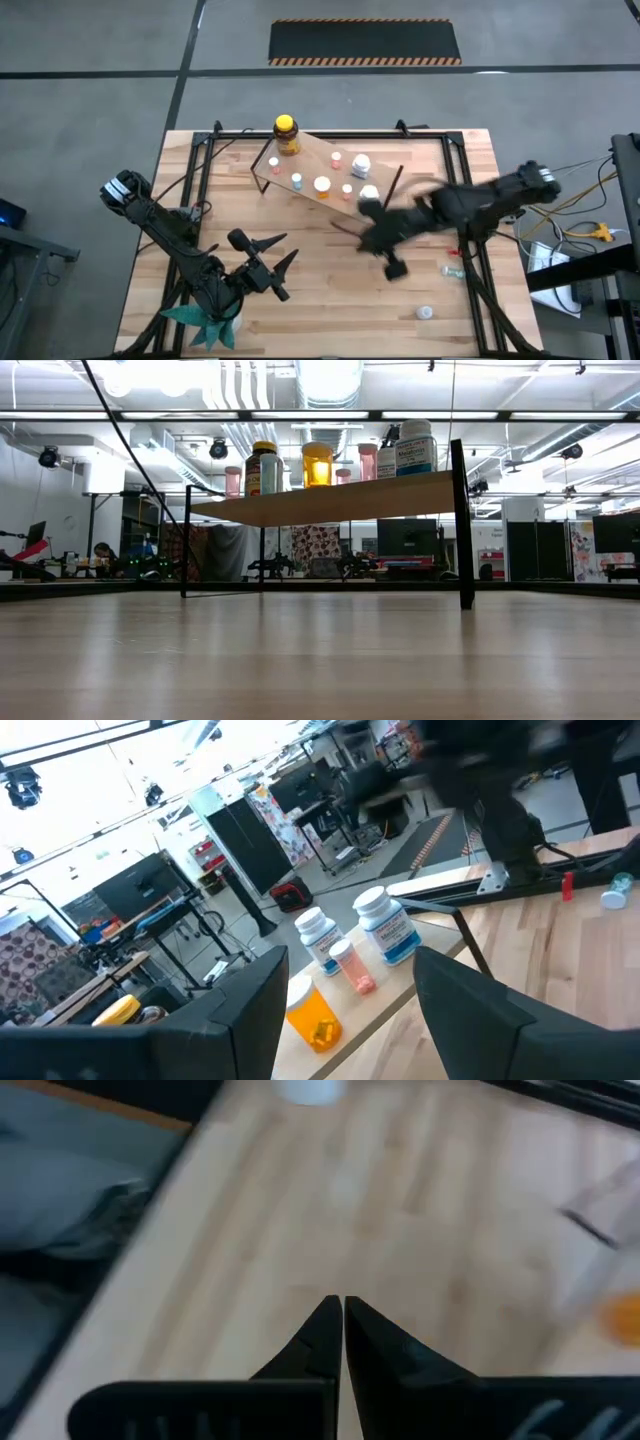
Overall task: Pick and place medicine bottles onto shelf by color
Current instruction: Put the transparent pill bottle on the shelf
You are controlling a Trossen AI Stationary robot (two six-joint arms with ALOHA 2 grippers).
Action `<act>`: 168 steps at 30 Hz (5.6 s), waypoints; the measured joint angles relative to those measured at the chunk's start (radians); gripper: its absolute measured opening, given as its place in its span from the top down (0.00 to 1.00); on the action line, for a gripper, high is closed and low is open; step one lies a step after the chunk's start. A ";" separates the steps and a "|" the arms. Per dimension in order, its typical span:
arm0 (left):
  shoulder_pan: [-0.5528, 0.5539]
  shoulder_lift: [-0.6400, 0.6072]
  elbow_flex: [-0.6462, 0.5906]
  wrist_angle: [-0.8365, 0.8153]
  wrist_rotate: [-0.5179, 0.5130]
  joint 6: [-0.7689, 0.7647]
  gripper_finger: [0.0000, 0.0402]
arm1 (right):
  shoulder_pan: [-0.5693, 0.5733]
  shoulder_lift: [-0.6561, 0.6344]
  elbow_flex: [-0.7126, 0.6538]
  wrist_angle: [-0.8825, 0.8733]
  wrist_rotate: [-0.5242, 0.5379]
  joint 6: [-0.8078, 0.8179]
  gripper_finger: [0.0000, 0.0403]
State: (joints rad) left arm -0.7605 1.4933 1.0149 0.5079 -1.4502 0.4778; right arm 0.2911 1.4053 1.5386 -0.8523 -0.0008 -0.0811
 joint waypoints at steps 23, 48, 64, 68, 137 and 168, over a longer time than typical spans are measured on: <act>0.179 0.150 0.000 0.027 0.727 -0.356 0.50 | 0.527 -0.436 -0.843 0.530 0.368 0.444 0.98; 0.263 0.231 0.006 0.165 0.868 -0.366 0.50 | 0.596 -0.144 -0.582 0.045 0.000 0.967 0.42; 0.262 0.230 0.006 0.165 0.867 -0.359 0.50 | 0.757 0.178 -0.369 -0.086 0.186 1.034 0.43; 0.262 0.230 0.006 0.165 0.867 -0.360 0.50 | 0.756 0.214 -0.381 -0.091 0.187 1.040 0.43; 0.241 -0.169 -0.009 -0.279 0.863 -0.230 0.50 | -0.663 0.102 0.399 -0.663 -0.005 0.137 0.66; 0.241 -0.168 -0.008 -0.279 0.863 -0.226 0.50 | -0.651 0.042 0.034 -0.412 -0.024 0.178 0.66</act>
State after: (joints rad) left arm -0.5190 1.3251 1.0069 0.2292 -0.5877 0.2516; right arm -0.3602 1.4471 1.5730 -1.2647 -0.0251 0.0967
